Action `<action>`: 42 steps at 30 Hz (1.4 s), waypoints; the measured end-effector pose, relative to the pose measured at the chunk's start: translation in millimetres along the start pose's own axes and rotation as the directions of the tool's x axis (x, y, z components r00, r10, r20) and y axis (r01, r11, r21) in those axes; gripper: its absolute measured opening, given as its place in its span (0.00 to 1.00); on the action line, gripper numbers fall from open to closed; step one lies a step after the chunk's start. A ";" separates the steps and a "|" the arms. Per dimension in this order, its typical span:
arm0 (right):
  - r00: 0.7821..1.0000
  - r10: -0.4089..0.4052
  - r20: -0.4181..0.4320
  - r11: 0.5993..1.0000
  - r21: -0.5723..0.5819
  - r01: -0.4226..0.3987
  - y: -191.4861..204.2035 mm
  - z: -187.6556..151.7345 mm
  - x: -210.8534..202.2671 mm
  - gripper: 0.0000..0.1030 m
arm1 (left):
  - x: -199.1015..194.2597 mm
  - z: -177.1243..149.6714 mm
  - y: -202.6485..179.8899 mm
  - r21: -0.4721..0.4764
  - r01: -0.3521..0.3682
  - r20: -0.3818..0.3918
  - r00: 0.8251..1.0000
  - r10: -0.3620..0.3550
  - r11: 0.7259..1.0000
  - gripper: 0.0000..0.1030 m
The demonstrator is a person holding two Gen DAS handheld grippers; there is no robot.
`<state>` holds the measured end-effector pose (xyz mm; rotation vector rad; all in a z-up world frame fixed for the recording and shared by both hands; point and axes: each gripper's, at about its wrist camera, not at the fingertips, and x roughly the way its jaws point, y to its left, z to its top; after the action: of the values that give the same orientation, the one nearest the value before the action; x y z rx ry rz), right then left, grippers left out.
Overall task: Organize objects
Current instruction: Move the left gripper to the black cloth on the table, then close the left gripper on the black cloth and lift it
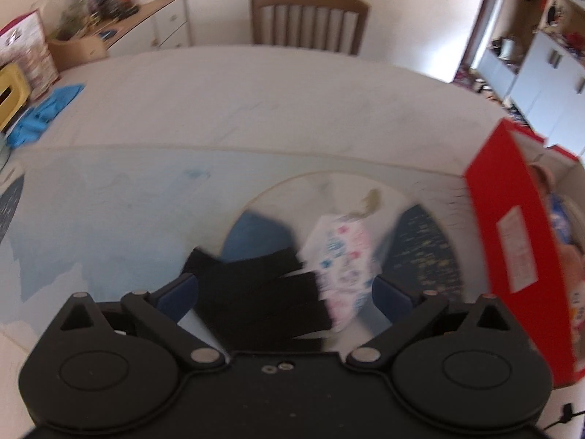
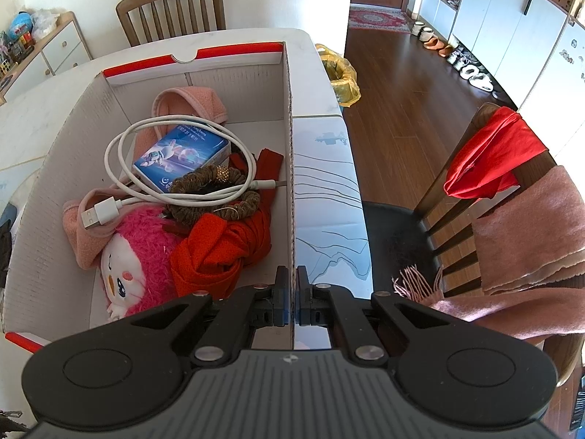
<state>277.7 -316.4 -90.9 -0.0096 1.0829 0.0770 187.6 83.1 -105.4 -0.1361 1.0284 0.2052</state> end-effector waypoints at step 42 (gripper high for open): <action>1.000 -0.004 -0.007 1.000 -0.003 0.004 -3.8 -6.1 -3.8 0.03 | 39.9 -17.5 20.8 -0.012 -0.014 -0.045 0.999 0.014 1.000 0.14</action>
<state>270.8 -320.7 -90.5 -0.0143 1.0902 0.0749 188.1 103.9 -149.0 -0.1454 1.0729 0.2221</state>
